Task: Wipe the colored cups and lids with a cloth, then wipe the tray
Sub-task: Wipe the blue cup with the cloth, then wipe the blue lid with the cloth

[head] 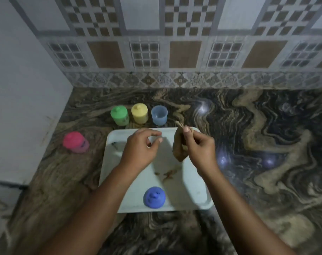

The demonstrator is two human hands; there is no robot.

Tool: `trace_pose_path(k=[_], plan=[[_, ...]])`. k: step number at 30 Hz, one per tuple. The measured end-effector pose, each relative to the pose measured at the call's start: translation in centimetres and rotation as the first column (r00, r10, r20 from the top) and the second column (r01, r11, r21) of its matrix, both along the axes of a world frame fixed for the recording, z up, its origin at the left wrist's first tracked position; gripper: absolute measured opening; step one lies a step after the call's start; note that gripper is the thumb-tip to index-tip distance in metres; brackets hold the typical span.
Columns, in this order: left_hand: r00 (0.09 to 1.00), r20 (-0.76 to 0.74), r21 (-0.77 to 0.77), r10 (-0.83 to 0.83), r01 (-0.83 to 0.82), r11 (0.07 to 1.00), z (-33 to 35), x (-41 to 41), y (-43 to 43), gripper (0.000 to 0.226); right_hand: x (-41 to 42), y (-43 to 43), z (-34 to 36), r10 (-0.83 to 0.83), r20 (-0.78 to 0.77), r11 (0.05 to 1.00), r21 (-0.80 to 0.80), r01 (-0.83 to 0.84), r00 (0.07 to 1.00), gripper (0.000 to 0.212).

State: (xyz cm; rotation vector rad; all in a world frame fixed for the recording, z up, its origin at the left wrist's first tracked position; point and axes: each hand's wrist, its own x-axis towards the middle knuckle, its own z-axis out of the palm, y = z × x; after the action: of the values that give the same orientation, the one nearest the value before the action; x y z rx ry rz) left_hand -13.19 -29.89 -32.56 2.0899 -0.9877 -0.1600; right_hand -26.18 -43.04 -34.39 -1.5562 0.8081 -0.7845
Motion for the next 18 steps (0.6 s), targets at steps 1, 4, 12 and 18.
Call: trace_pose_path(k=[1,4,12,18], plan=[[0.999,-0.038,0.021,-0.019,0.020,1.000,0.0,-0.8,1.3,0.011,-1.1,1.1,0.1,0.039,-0.018,0.999,0.006,-0.039,0.999,0.056],[0.989,-0.134,0.151,-0.069,0.089,0.985,-1.2,-3.4,5.4,0.011,-4.5,4.5,-0.4,0.145,-0.117,0.989,0.044,-0.140,0.983,0.052],[0.990,-0.079,0.372,-0.117,0.138,0.918,-6.1,-8.2,11.3,0.033,-9.1,9.9,-4.0,0.298,-0.287,0.955,0.084,-0.286,0.910,0.046],[0.998,-0.035,0.379,-0.058,0.067,0.923,-6.4,-9.5,10.8,0.026,-9.5,10.8,-4.2,0.311,-0.352,0.948,0.044,-0.317,0.883,0.042]])
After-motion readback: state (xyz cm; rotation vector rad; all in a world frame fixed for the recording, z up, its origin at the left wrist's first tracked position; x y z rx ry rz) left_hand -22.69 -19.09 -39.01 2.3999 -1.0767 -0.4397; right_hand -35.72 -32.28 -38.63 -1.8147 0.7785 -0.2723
